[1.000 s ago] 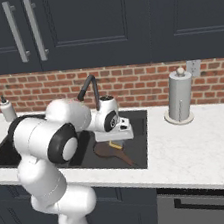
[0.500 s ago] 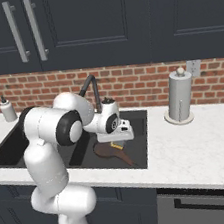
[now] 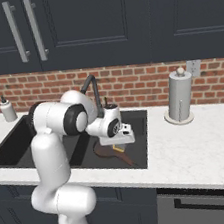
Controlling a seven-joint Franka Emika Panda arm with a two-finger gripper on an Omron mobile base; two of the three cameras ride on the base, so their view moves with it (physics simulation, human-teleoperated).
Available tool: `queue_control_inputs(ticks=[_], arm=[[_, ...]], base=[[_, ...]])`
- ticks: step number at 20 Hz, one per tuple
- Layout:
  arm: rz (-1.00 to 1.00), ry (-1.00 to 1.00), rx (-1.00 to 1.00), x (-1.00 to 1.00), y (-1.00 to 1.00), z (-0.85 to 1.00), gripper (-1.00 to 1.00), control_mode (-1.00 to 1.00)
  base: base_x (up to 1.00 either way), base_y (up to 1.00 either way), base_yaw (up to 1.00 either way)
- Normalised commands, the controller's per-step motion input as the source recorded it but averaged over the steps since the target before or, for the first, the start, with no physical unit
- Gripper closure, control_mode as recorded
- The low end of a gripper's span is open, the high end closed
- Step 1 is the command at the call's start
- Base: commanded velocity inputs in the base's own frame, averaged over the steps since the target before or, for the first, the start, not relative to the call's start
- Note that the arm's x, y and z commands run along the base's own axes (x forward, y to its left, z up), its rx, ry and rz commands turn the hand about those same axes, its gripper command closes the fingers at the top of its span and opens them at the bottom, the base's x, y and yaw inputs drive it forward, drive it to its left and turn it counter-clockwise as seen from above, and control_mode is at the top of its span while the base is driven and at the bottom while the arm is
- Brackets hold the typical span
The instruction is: Pick the pan and sponge and place them into the sink. Then turn on the water.
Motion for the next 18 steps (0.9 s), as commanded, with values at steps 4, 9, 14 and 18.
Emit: queue_control_inputs(ticks=[4, 9, 14, 18], arm=[[0.00, -0.01, 0.00, 0.15, 0.00, -0.39, 1.00, -1.00], [0.00, -0.02, 0.00, 0.08, 0.00, -0.33, 1.00, -1.00], [0.00, 0.00, 0.00, 0.02, 0.00, -0.05, 1.00, -1.00], [0.00, 0.00, 0.00, 0.00, 0.00, 0.00, 1.00, -1.00]], base=[[0.00, 0.00, 0.00], [0.00, 0.00, 0.00], [0.00, 0.00, 0.00], [0.00, 0.00, 0.00]])
